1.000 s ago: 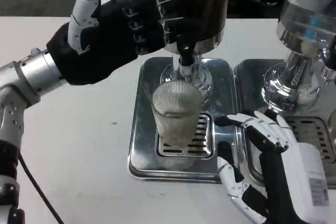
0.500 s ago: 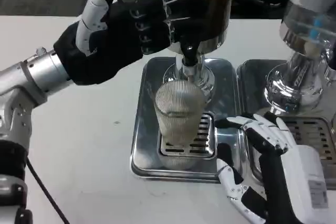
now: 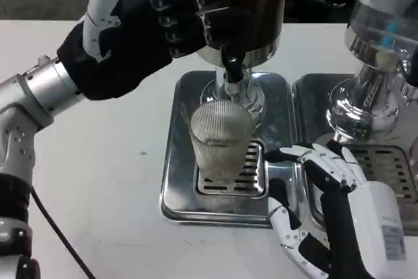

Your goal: Grasp the cup under the faucet to collect the drink, then remove the cup.

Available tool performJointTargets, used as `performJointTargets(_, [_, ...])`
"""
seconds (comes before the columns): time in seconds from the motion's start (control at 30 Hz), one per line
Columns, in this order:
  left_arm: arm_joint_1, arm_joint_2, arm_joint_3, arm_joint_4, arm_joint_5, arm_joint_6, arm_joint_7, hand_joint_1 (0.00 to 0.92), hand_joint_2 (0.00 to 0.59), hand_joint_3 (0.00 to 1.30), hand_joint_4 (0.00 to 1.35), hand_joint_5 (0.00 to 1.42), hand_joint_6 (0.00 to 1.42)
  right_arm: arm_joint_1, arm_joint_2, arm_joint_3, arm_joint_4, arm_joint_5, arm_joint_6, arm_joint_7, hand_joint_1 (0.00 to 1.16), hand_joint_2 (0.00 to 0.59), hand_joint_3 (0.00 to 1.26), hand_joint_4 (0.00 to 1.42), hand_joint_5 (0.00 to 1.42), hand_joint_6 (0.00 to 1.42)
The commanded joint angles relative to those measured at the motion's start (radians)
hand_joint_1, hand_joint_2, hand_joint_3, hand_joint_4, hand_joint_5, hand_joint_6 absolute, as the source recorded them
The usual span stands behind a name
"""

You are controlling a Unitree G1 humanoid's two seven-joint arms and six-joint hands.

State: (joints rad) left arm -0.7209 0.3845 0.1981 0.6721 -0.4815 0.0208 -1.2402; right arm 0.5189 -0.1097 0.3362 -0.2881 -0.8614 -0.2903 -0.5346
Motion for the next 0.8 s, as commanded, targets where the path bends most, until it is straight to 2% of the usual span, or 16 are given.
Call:
performJointTargets(0.03, [-0.025, -0.014, -0.003, -0.022, -0.012, 0.008, -0.007, 0.000, 0.107, 0.11, 0.04, 0.14, 0.10, 0.002, 0.008, -0.002, -0.003, 0.005, 0.009, -0.013, 0.42, 0.502, 0.49, 0.38, 0.28, 0.11])
performJointTargets(0.27, [-0.022, -0.061, -0.050, -0.030, 0.011, -0.014, 0.015, 0.000, 0.095, 0.10, 0.00, 0.10, 0.05, 0.011, 0.011, -0.002, -0.008, 0.006, 0.013, -0.015, 0.43, 0.500, 0.50, 0.38, 0.28, 0.11])
performJointTargets(0.47, [-0.034, -0.098, -0.068, -0.010, 0.034, -0.052, 0.047, 0.000, 0.094, 0.09, 0.00, 0.08, 0.03, 0.028, 0.018, 0.000, -0.014, 0.001, 0.018, -0.024, 0.43, 0.499, 0.50, 0.39, 0.28, 0.11])
performJointTargets(0.8, [-0.051, -0.098, -0.068, 0.055, 0.074, -0.117, 0.064, 0.000, 0.089, 0.08, 0.00, 0.07, 0.02, 0.038, 0.028, 0.002, -0.010, -0.001, 0.016, -0.028, 0.43, 0.499, 0.52, 0.39, 0.28, 0.11])
